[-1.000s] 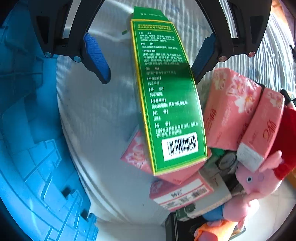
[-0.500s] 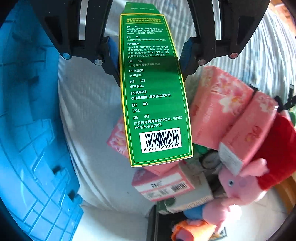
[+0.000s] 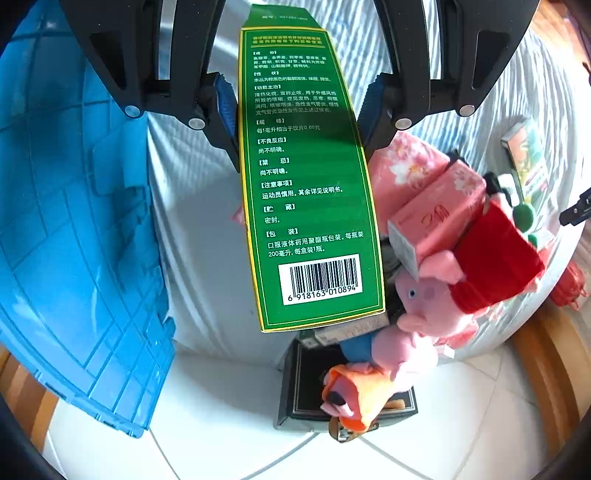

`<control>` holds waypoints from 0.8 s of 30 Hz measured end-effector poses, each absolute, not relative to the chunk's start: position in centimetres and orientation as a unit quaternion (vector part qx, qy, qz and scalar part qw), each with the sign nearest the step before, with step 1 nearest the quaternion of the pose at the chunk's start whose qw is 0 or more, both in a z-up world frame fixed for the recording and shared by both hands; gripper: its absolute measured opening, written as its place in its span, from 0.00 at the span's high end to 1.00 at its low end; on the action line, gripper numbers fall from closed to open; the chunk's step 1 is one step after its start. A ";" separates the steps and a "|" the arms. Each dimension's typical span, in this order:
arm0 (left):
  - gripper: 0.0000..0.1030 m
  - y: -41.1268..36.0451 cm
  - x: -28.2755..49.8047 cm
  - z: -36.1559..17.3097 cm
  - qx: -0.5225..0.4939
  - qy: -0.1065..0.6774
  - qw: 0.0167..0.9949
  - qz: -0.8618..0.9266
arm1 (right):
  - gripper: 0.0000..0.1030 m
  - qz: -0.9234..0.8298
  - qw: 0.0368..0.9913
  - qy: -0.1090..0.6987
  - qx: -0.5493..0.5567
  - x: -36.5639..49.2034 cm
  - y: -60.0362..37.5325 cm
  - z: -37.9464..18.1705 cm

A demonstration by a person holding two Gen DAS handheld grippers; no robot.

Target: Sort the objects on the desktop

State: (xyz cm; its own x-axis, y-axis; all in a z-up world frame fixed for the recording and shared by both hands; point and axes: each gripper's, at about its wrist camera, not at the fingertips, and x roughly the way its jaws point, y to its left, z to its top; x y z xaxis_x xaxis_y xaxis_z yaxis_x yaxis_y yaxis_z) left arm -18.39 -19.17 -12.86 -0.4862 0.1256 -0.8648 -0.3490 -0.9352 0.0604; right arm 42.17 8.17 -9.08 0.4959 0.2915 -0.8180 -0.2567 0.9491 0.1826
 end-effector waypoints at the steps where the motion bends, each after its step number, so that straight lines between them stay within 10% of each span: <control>1: 0.39 -19.6 -18.5 -13.5 -0.495 0.115 0.130 0.852 | 0.47 0.159 0.861 0.482 0.020 42.0 8.2 -9.4; 12: 0.22 -20.6 -20.0 -22.5 -0.596 0.044 0.028 0.802 | 0.47 0.168 0.819 0.548 0.025 42.9 9.7 -15.6; 14: 0.02 -20.6 -19.7 -23.1 -0.587 0.035 0.023 0.808 | 0.47 0.169 0.814 0.555 0.023 43.3 9.9 -16.4; 20: 0.00 -20.2 -19.8 -24.9 -0.614 0.047 0.036 0.787 | 0.45 0.175 0.804 0.568 0.027 44.3 9.9 -18.1; 24: 0.04 -20.6 -19.5 -24.5 -0.623 0.067 0.059 0.777 | 0.20 0.169 0.801 0.572 0.040 44.4 9.6 -18.5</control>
State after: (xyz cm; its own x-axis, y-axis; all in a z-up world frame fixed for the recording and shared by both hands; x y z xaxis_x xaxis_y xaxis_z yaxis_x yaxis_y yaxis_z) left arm -19.49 -20.59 -24.48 -0.2168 0.0086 -0.9762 -0.1760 -0.9839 0.0305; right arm 44.37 9.61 -18.45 0.2875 0.3172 -0.9037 -0.2246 0.9396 0.2583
